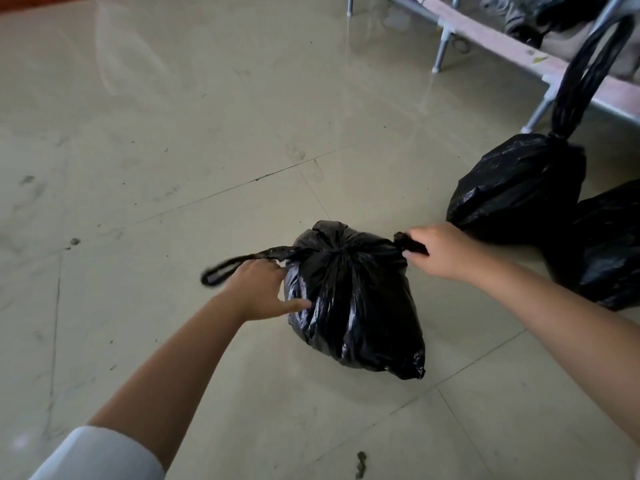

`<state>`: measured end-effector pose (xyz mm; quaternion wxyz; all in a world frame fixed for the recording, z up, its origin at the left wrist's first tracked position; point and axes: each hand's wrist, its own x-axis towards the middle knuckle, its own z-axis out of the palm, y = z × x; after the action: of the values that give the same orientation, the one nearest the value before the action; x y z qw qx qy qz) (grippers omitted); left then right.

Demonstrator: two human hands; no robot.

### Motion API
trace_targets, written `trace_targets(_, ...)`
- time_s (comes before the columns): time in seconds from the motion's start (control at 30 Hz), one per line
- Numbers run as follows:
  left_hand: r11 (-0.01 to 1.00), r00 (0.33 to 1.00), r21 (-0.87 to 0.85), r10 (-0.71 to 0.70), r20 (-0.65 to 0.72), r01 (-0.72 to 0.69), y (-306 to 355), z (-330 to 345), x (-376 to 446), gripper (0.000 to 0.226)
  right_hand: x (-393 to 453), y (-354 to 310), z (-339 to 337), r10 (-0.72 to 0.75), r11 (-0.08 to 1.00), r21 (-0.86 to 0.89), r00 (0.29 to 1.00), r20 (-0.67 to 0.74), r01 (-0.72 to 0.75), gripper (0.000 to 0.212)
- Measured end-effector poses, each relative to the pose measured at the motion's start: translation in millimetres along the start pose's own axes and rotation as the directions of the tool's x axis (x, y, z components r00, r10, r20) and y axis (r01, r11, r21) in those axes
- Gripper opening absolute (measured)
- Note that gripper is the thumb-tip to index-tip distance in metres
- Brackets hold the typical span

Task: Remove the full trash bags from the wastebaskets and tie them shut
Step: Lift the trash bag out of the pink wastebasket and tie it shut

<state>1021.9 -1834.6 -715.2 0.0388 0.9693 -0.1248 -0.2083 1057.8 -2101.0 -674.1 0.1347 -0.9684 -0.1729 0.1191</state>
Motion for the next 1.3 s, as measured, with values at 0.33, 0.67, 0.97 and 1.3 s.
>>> trace_targets(0.33,-0.049,0.755,-0.999,-0.654,0.034,0.003,62,-34,39,0.028,10,18,0,0.535,0.748,0.382,0.834,0.139,-0.543,0.042)
trace_targets(0.67,0.882,0.998,-0.466,-0.046,0.052,0.065,80,-32,31,0.040,8,23,-17,0.417,-0.068,0.962,0.869,0.268,-0.264,0.044)
trace_targets(0.97,0.995,0.999,0.092,-0.049,-0.016,0.050,98,-21,27,0.057,17,10,-25,0.380,-0.190,0.980,0.917,0.122,-0.052,0.037)
trace_targets(1.3,0.807,0.974,-0.556,-0.226,0.022,0.200,76,-29,32,0.033,11,22,-5,0.132,0.804,0.589,0.990,-0.045,-0.081,0.056)
